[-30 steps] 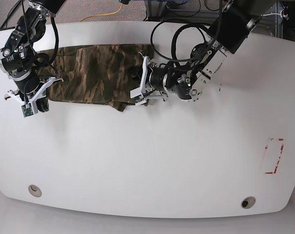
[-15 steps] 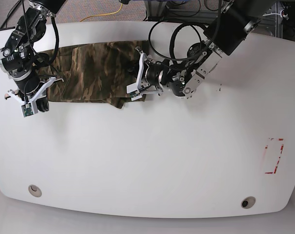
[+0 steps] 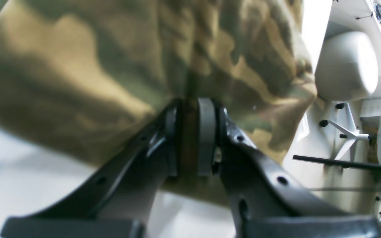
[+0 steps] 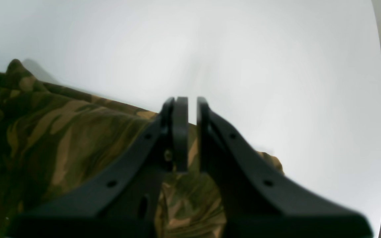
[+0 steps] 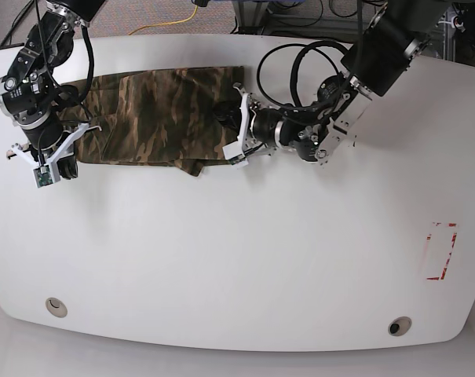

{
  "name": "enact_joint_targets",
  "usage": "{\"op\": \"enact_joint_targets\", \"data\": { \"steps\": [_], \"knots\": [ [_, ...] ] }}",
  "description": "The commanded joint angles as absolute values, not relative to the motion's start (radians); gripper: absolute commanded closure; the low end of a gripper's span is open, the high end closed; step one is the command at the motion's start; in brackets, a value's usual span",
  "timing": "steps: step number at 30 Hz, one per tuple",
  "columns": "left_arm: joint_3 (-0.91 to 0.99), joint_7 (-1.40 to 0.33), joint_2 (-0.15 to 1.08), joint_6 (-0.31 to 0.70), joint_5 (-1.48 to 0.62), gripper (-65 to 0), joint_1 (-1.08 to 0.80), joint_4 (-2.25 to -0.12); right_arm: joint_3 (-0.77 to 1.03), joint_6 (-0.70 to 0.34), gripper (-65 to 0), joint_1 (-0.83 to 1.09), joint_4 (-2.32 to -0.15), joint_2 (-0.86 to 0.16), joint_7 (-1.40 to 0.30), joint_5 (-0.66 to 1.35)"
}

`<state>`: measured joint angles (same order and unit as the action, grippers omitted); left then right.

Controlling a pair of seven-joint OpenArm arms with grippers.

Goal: Layout the t-shirt on the table in an organized manner, then fold the t-shirt properly
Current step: 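Grasp both ends of the camouflage strip with the left and right grippers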

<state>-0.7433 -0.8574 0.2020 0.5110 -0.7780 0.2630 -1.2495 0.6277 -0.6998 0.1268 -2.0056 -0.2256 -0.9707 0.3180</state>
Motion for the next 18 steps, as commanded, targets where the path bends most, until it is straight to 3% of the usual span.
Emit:
{"op": "enact_joint_targets", "data": {
  "steps": [1, 6, 9, 15, 18],
  "knots": [
    [-0.722, -0.941, 0.249, 0.473, -0.651, -7.4, 0.268, -1.241, 0.633, -0.698, -4.8, 0.119, -2.017, -0.242, -0.947, 0.331],
    [-0.68, -0.941, 0.297, 0.476, -0.651, -7.4, 0.268, -1.241, 0.633, -0.698, -7.5, 0.119, -1.979, -0.242, -0.951, 0.334],
    [-0.674, -0.941, 0.32, 0.476, -0.651, -7.4, 0.271, -1.241, 0.642, -0.698, -15.9, 0.119, -1.954, -0.242, -0.951, 0.332],
    [-0.674, -0.941, 0.369, 0.476, -0.654, -7.4, 0.288, -1.241, 0.713, -0.698, -41.1, 0.113, -1.916, -0.223, -0.986, 0.334],
    [-0.674, -0.941, 0.39, 0.478, -0.654, -7.4, 0.288, -1.241, 0.728, -0.698, -47.7, 0.099, -1.911, -0.223, -1.01, 0.349]
  ]
}}
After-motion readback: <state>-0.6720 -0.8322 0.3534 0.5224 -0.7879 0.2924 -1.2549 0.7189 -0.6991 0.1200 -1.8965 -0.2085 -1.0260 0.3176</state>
